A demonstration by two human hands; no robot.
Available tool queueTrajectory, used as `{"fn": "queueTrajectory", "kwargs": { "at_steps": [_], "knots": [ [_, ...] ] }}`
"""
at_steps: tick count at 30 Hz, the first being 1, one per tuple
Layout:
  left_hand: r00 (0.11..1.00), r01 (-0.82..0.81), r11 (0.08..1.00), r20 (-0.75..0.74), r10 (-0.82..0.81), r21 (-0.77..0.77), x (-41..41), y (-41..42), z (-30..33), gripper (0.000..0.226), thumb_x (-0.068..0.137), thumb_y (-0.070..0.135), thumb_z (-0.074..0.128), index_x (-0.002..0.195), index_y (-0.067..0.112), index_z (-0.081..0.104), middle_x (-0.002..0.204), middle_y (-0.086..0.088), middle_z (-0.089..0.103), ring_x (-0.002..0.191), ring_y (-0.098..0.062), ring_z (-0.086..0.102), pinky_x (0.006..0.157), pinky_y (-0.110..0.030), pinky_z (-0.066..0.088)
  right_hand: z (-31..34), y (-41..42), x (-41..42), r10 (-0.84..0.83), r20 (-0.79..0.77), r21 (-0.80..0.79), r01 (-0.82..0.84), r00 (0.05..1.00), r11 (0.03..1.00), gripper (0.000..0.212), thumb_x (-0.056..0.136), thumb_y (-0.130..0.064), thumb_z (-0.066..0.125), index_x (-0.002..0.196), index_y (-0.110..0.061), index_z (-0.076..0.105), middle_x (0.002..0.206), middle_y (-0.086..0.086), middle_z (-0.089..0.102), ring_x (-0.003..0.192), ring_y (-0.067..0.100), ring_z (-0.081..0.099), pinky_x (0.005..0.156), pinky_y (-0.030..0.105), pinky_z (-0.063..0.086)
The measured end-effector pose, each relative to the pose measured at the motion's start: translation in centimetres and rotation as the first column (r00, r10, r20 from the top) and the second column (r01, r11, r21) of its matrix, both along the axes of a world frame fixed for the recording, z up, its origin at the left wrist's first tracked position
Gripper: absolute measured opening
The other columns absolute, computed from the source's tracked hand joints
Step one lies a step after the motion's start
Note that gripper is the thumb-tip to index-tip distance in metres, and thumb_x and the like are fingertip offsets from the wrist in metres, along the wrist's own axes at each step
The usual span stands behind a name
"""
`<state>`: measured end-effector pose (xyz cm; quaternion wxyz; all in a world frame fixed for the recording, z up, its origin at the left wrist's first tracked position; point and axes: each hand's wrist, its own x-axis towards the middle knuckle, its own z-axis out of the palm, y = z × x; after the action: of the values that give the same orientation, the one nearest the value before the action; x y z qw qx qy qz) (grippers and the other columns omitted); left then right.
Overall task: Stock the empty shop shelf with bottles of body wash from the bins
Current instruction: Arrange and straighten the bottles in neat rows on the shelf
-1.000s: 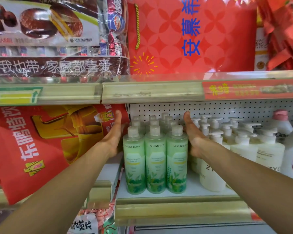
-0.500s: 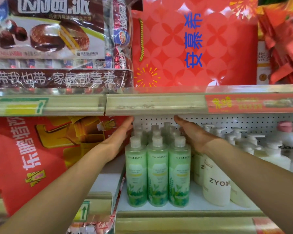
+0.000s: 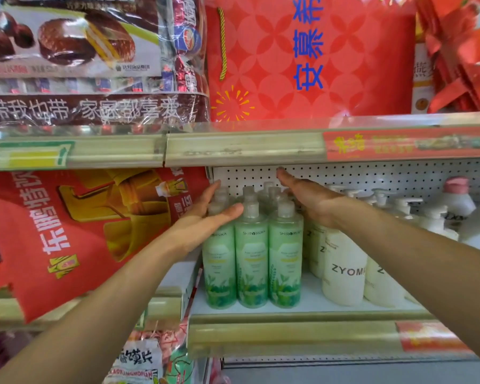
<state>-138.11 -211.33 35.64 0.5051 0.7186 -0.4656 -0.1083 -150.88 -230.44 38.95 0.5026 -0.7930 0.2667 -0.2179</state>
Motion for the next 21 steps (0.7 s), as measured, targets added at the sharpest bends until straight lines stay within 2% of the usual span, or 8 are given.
{"fn": "queueTrajectory", "kwargs": {
  "at_steps": [3, 6, 8, 10, 13, 16, 18, 21],
  "knots": [
    [0.990, -0.131, 0.984, -0.063, 0.124, -0.122, -1.5, 0.3, -2.2, 0.113, 0.070, 0.058, 0.074, 0.155, 0.035, 0.003, 0.160, 0.005, 0.024, 0.143, -0.014, 0.028, 0.113, -0.032, 0.030, -1.4, 2.8, -1.7, -0.086, 0.158, -0.051, 0.095, 0.984, 0.994, 0.079, 0.085, -0.070, 0.044, 0.149, -0.028, 0.027, 0.155, -0.003, 0.030, 0.140, 0.021, 0.032, 0.115, 0.039, 0.025],
    [0.982, -0.180, 0.962, -0.097, 0.163, -0.206, -2.9, 0.5, -5.7, 0.130, 0.056, 0.059, 0.084, 0.153, 0.037, 0.001, 0.156, 0.006, 0.032, 0.141, -0.013, 0.033, 0.116, -0.039, 0.032, -5.0, 5.5, -3.8, -0.081, 0.245, -0.139, 0.117, 0.966, 0.983, 0.092, 0.083, -0.059, 0.061, 0.153, -0.026, 0.013, 0.157, -0.004, 0.027, 0.141, 0.017, 0.031, 0.110, 0.032, 0.031],
    [0.980, -0.187, 0.954, -0.110, 0.164, -0.237, -3.5, 0.5, -8.1, 0.120, 0.056, 0.048, 0.090, 0.148, 0.037, 0.015, 0.143, 0.013, 0.047, 0.131, -0.007, 0.046, 0.107, -0.032, 0.042, -7.7, 7.0, -4.8, -0.062, 0.212, -0.208, 0.107, 0.975, 0.972, 0.096, 0.084, -0.047, 0.066, 0.154, -0.023, 0.005, 0.154, -0.008, 0.027, 0.140, 0.014, 0.029, 0.111, 0.028, 0.028],
    [0.978, -0.183, 0.950, -0.143, 0.151, -0.254, -3.7, 0.4, -9.9, 0.109, 0.054, 0.037, 0.093, 0.141, 0.033, 0.026, 0.127, 0.020, 0.057, 0.117, 0.002, 0.055, 0.098, -0.024, 0.047, -10.1, 7.6, -5.2, -0.044, 0.194, -0.242, 0.092, 0.980, 0.966, 0.086, 0.089, -0.030, 0.065, 0.152, -0.020, 0.007, 0.140, -0.013, 0.038, 0.131, 0.008, 0.037, 0.102, 0.016, 0.029],
    [0.968, -0.177, 0.950, -0.219, 0.122, -0.256, -3.3, 0.2, -11.7, 0.111, 0.046, 0.030, 0.096, 0.138, 0.031, 0.033, 0.121, 0.016, 0.063, 0.113, -0.001, 0.060, 0.097, -0.036, 0.052, -12.7, 7.7, -5.4, -0.052, 0.199, -0.239, 0.100, 0.979, 0.966, 0.079, 0.089, -0.013, 0.065, 0.149, -0.024, 0.015, 0.121, -0.020, 0.045, 0.118, 0.002, 0.046, 0.090, 0.008, 0.032],
    [0.969, -0.199, 0.951, -0.192, 0.155, -0.235, -3.6, 0.0, -12.0, 0.105, 0.051, 0.015, 0.096, 0.132, 0.034, 0.033, 0.116, 0.020, 0.061, 0.109, 0.008, 0.056, 0.083, -0.013, 0.050, -13.8, 7.7, -5.2, -0.077, 0.197, -0.285, 0.132, 0.977, 0.950, 0.082, 0.084, -0.010, 0.070, 0.147, -0.023, 0.018, 0.118, -0.021, 0.046, 0.109, -0.004, 0.043, 0.075, -0.007, 0.028],
    [0.966, -0.224, 0.950, -0.175, 0.188, -0.219, -3.4, -0.1, -11.8, 0.104, 0.051, 0.014, 0.096, 0.131, 0.034, 0.033, 0.112, 0.024, 0.059, 0.103, 0.011, 0.055, 0.076, -0.007, 0.046, -14.0, 7.6, -5.0, -0.102, 0.197, -0.317, 0.162, 0.975, 0.935, 0.082, 0.082, -0.009, 0.072, 0.146, -0.020, 0.021, 0.116, -0.020, 0.047, 0.106, -0.004, 0.043, 0.070, -0.010, 0.026],
    [0.959, -0.244, 0.955, -0.190, 0.212, -0.167, -2.7, 0.0, -11.8, 0.110, 0.046, 0.023, 0.098, 0.136, 0.029, 0.036, 0.111, 0.022, 0.060, 0.107, -0.004, 0.059, 0.091, -0.027, 0.051, -14.2, 7.3, -5.1, -0.115, 0.171, -0.348, 0.169, 0.979, 0.922, 0.081, 0.081, -0.011, 0.073, 0.145, -0.018, 0.024, 0.115, -0.019, 0.048, 0.104, -0.004, 0.044, 0.073, -0.008, 0.028]
  ]
}}
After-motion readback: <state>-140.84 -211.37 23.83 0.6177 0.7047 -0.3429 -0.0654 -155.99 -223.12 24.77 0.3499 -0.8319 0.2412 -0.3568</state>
